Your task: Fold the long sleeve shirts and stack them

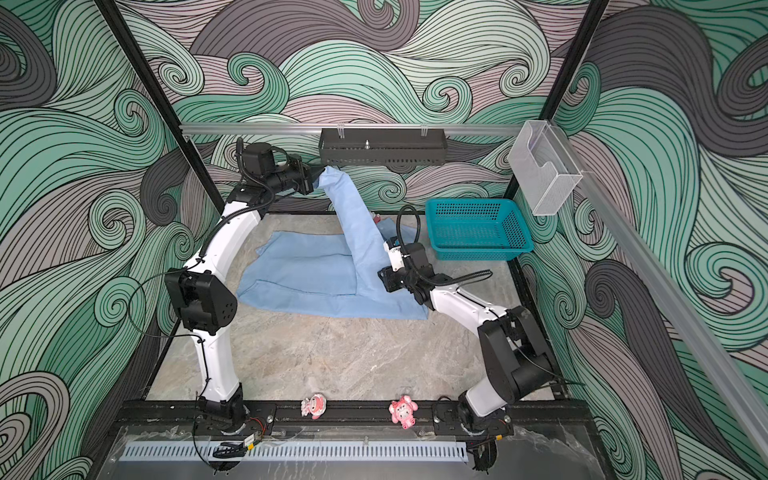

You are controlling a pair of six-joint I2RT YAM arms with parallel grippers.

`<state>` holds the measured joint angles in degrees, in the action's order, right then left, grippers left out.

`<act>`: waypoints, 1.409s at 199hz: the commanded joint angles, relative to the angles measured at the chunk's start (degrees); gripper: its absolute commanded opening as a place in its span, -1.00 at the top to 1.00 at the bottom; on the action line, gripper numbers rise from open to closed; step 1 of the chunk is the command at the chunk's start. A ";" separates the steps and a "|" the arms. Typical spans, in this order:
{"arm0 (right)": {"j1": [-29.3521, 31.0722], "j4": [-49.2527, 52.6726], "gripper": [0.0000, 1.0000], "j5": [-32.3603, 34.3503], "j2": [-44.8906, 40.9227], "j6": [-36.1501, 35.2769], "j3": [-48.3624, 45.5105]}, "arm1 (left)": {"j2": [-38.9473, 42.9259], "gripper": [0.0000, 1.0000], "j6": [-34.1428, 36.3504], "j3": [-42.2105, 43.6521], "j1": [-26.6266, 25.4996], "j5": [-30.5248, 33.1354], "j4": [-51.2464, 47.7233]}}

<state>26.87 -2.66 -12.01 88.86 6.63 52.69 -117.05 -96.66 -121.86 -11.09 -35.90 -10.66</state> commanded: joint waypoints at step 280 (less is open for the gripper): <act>-10.28 3.17 0.44 -25.06 19.26 -20.95 19.54 | 4.86 1.00 -1.87 0.62 1.10 -8.82 0.55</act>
<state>16.47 -0.93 -34.02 107.42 -13.10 69.93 -113.40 -98.43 -118.32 -10.59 -43.09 -10.85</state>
